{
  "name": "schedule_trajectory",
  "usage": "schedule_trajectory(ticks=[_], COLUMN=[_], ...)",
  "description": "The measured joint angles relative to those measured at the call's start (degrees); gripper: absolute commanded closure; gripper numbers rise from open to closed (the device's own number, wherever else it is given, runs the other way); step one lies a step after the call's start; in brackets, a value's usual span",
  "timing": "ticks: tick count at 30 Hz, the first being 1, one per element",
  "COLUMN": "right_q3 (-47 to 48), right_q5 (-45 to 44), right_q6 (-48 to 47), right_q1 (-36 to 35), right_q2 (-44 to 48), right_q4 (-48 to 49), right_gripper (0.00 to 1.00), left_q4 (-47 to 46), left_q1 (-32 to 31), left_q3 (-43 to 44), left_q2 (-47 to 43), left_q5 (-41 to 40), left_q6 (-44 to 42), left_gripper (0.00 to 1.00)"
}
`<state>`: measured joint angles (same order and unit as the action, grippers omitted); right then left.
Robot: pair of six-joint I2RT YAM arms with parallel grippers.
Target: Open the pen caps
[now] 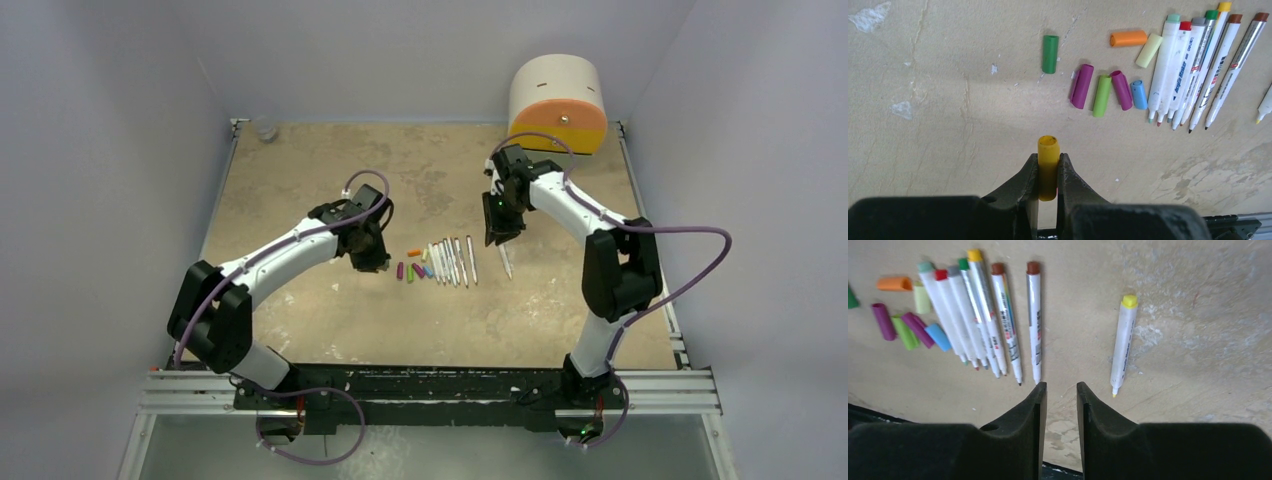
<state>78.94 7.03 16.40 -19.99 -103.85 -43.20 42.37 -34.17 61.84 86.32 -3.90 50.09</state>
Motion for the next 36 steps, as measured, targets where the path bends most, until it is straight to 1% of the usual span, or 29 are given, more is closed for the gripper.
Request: schedule_trajectory(ticks=[7,14,21,36], right_q3=[7.3,7.3,2.2,-0.9], right_q5=[2.2,6.8,9.5,12.0], right_q6=[0.1,0.1,0.6,0.9], right_q1=[0.0,0.0,0.0,0.0], right_q2=[3.1,9.9,15.1,17.0], right_q4=[-2.5,-4.6,-4.5,-4.2], right_gripper=[0.61,0.52,0.5,0.48], left_q4=[1.1,1.0,0.9,0.4], left_q1=[0.0,0.0,0.0,-1.2], left_q3=[5.2,8.0,8.2,8.7], left_q2=[4.6,11.1,15.1,16.4], left_q5=[-3.2,-5.4,-5.5,-5.4], left_q6=[-0.5,-2.7,-3.5,-4.2], left_gripper=[1.0,1.0,1.0,0.99])
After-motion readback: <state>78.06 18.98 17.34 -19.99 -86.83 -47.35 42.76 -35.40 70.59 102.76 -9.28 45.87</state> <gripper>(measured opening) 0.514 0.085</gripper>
